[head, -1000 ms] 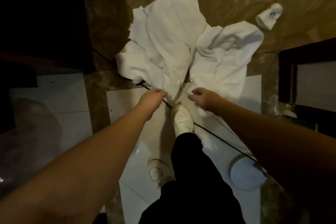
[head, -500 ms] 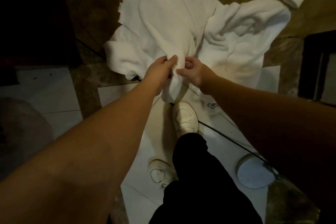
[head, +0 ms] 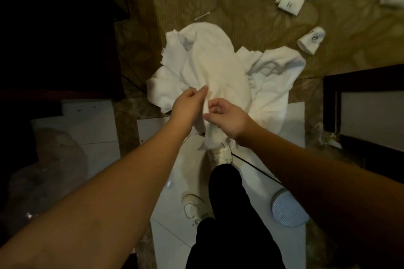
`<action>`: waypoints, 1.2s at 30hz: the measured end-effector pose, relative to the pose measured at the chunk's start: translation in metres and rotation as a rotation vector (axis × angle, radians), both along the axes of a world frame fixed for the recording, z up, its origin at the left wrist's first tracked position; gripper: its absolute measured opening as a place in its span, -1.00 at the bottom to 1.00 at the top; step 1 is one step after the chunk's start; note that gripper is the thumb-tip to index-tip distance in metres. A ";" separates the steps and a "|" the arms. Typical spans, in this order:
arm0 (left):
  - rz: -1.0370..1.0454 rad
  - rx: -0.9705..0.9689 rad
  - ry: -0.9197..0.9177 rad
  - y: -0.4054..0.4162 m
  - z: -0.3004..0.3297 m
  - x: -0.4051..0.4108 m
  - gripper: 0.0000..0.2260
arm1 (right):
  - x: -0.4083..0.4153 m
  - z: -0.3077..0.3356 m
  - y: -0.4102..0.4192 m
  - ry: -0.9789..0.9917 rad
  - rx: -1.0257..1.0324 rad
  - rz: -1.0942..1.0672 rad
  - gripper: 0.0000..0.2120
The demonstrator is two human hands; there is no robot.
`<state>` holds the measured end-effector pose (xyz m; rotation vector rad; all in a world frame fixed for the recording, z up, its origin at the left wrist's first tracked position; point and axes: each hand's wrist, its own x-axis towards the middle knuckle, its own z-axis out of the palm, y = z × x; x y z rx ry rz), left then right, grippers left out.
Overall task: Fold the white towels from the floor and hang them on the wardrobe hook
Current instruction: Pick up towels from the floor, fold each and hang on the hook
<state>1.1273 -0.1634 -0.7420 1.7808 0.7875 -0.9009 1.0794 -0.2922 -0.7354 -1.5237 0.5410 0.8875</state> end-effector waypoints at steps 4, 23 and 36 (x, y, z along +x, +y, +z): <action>0.367 -0.235 0.123 0.010 0.047 -0.007 -0.57 | 0.000 0.063 0.010 -0.095 0.126 0.065 -0.84; -0.530 -0.087 -0.240 0.123 0.366 -0.139 -0.78 | -0.079 0.351 0.044 -0.688 -0.206 0.825 -0.23; -0.387 0.146 -0.474 0.196 0.564 -0.317 -0.81 | -0.202 0.447 0.070 -0.792 -0.516 1.366 -0.79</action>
